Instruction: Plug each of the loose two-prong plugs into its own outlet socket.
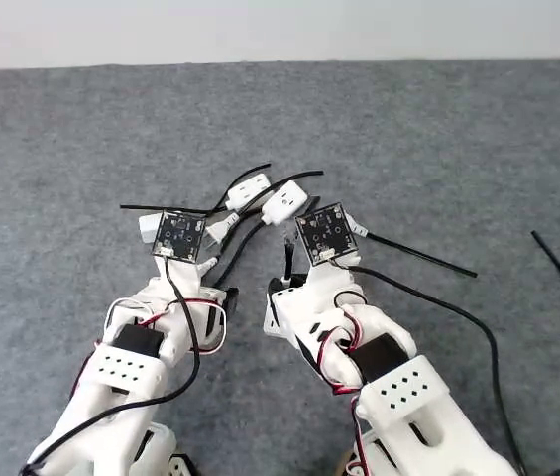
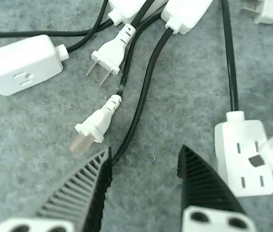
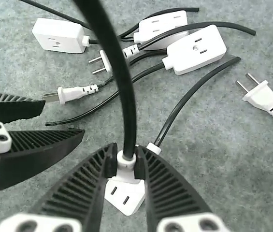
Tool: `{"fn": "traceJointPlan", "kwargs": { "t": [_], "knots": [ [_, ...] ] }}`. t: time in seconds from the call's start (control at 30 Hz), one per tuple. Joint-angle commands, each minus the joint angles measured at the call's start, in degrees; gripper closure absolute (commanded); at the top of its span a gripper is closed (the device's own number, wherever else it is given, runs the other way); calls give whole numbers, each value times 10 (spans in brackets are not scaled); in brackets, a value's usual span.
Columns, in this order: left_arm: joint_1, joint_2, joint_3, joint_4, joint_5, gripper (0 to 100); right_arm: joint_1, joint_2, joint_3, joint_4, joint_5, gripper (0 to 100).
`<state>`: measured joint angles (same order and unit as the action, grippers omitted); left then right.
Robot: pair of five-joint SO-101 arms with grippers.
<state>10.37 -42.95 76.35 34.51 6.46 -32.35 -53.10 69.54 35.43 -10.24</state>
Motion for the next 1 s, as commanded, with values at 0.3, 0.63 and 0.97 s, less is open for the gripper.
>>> {"fn": "traceJointPlan", "kwargs": {
  "t": [0.3,0.63,0.97],
  "knots": [
    [1,-11,-15,12,33,794,9,1,1,-34,-4,991],
    [1,-11,-56,75,48,793,9,2,-42,10,-4,991],
    [1,-11,-57,75,48,793,24,116,-140,76,-9,991]
  ]
}}
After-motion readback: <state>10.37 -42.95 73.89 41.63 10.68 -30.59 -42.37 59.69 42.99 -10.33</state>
